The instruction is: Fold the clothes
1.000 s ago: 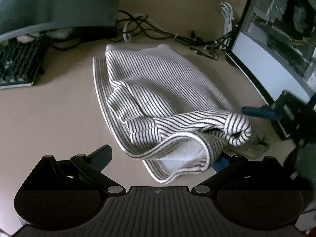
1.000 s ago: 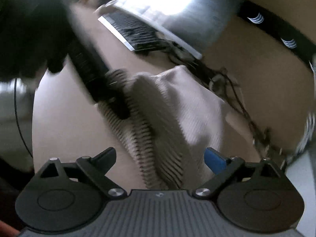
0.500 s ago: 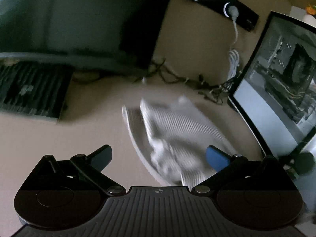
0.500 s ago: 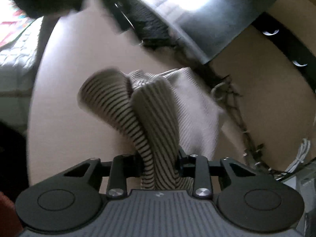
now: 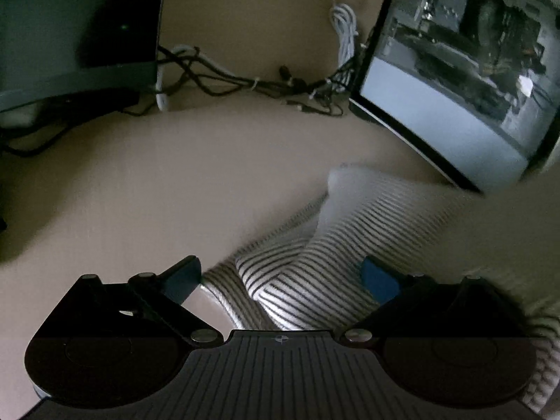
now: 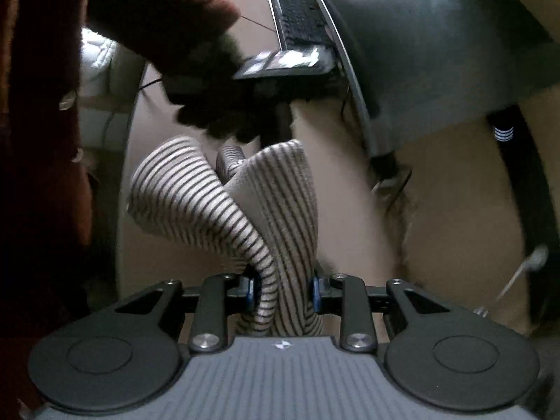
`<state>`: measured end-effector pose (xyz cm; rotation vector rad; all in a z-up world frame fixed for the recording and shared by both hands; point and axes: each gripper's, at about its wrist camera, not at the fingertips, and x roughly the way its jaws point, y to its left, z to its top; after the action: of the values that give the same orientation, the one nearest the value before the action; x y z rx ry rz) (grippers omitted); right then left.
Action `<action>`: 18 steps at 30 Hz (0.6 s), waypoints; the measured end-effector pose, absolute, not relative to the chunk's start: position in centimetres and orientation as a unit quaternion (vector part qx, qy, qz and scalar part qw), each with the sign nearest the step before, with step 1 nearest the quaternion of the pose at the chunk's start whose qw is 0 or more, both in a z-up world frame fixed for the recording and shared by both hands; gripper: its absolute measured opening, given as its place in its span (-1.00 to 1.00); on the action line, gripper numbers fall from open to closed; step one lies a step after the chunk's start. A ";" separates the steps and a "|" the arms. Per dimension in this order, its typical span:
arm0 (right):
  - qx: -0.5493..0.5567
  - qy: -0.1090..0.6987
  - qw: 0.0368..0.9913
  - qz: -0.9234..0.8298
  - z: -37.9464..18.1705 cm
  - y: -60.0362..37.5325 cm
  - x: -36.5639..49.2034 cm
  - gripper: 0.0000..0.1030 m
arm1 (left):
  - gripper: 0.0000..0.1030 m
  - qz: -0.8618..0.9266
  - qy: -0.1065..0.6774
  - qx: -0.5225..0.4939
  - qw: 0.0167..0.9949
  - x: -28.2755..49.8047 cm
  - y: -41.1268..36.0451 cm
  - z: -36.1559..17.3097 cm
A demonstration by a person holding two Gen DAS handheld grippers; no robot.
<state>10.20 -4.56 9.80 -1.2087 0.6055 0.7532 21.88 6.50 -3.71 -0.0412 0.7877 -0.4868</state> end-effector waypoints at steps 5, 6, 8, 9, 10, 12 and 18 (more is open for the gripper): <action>-0.546 0.291 0.683 0.389 7.9 -3.2 18.0 -0.46 | 0.92 -0.237 0.385 -0.025 0.892 20.6 7.6 -4.4; -0.551 0.294 0.675 0.394 6.8 -2.9 19.2 -0.46 | 0.90 -0.237 0.385 -0.028 0.892 20.3 7.8 -4.4; -0.551 0.309 0.660 0.408 4.4 -2.3 21.7 -0.41 | 0.72 -0.235 0.385 -0.034 0.892 19.8 8.2 -4.3; -0.550 0.310 0.656 0.413 3.0 -2.2 22.7 -0.37 | 0.71 -0.227 0.387 -0.043 0.893 19.4 8.9 -4.0; -0.547 0.314 0.656 0.414 2.1 -2.1 23.5 -0.35 | 0.71 -0.218 0.389 -0.052 0.894 19.1 9.6 -3.7; -0.529 0.327 0.667 0.411 0.9 -1.9 24.8 -0.28 | 0.75 -0.197 0.381 -0.066 0.901 18.2 11.2 -2.7; -0.448 0.333 0.731 0.393 0.1 -3.6 26.5 0.13 | 0.85 -0.182 0.335 -0.100 0.919 15.2 13.3 1.9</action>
<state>26.48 -3.60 0.11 -0.9868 0.7333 0.8650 15.16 13.33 1.89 -0.2065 0.6895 -0.3747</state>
